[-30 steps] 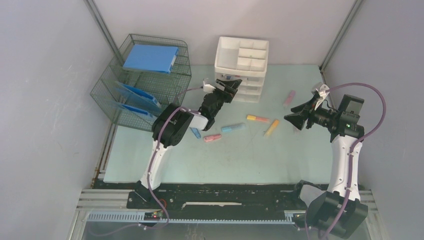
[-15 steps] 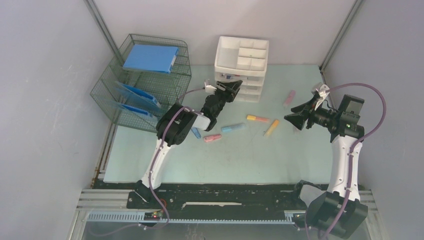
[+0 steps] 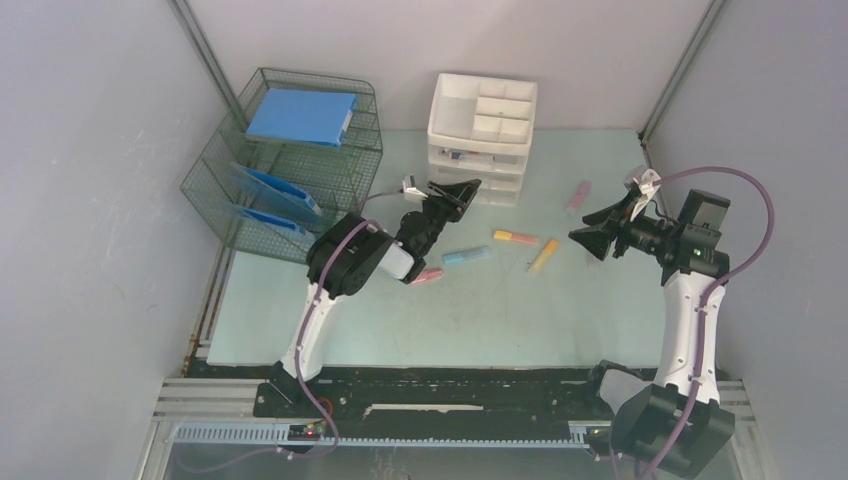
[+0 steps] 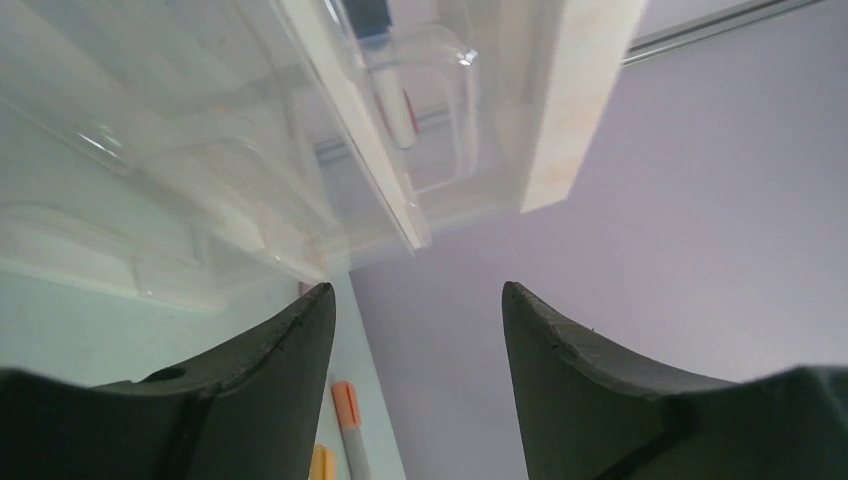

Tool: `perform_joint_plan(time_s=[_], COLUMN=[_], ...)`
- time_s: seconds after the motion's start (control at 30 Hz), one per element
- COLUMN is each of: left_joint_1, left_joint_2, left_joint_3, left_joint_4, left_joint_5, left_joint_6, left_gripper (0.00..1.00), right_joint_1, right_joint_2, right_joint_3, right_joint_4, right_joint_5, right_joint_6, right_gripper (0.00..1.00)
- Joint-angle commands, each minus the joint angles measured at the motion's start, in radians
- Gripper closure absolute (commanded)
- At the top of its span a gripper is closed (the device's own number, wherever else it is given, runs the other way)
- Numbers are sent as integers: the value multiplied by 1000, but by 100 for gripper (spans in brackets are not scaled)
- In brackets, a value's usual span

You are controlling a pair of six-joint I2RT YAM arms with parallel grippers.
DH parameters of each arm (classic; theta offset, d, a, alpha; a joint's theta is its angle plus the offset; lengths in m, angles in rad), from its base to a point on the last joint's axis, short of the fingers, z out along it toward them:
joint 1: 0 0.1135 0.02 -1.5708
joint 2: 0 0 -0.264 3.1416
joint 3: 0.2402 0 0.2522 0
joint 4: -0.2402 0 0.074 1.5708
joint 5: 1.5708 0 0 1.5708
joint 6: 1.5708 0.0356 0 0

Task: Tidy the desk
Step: Open the drawer in the storage box.

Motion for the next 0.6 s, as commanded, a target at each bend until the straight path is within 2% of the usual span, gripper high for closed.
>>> perform_joint_plan(time_s=[0.0, 0.07, 0.2, 0.33, 0.57], left_joint_1=[-18, -20, -14, -14, -2], left_joint_2=[-124, -132, -73, -34, 0], left_joint_3=[-81, -95, -53, -17, 45], left_joint_4=[95, 95, 94, 87, -40], left_joint_5=[-9, -13, -25, -63, -90], left_joint_6=[75, 73, -29, -43, -72], left_gripper=[35, 33, 26, 21, 15], right_joint_1=[-11, -11, -11, -16, -16], right_joint_2=[-20, -18, -23, -23, -21], right_joint_3=[25, 26, 25, 25, 25], right_joint_4=[-12, -12, -12, -14, -16], right_joint_5=[-30, -33, -36, -40, -41], right_joint_6=[-18, -18, -18, -18, -21], right_gripper=[40, 40, 40, 40, 40])
